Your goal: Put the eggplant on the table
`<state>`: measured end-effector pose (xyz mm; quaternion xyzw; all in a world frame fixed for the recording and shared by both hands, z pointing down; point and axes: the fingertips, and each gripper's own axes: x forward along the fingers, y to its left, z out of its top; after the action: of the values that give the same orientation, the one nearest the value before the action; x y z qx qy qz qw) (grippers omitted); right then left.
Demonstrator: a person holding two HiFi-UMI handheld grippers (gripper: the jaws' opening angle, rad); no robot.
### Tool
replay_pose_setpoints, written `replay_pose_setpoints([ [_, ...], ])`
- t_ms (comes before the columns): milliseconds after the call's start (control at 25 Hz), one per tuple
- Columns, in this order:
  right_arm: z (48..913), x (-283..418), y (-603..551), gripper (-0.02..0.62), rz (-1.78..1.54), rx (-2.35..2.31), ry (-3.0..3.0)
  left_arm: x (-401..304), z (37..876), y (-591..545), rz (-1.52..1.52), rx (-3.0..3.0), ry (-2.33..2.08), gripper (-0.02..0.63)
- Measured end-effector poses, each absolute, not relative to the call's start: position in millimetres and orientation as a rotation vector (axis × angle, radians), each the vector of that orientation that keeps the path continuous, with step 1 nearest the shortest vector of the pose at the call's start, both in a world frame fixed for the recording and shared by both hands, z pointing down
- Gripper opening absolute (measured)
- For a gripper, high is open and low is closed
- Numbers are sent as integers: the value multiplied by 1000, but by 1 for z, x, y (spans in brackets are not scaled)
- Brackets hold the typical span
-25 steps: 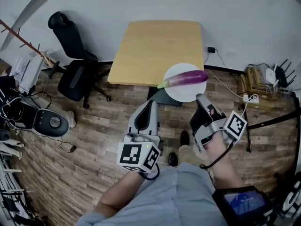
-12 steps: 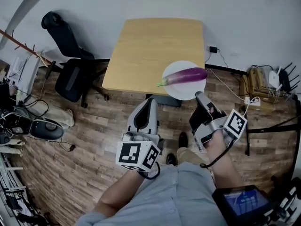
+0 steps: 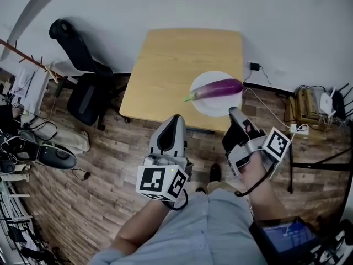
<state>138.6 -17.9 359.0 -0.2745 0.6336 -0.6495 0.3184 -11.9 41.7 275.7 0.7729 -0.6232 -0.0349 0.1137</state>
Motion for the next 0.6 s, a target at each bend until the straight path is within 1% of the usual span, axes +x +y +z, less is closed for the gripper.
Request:
replay_pose_setpoints([
  [600, 349, 142, -100, 8, -1707, -704, 1738, -7, 265, -27, -197, 2248, -1891, 8],
])
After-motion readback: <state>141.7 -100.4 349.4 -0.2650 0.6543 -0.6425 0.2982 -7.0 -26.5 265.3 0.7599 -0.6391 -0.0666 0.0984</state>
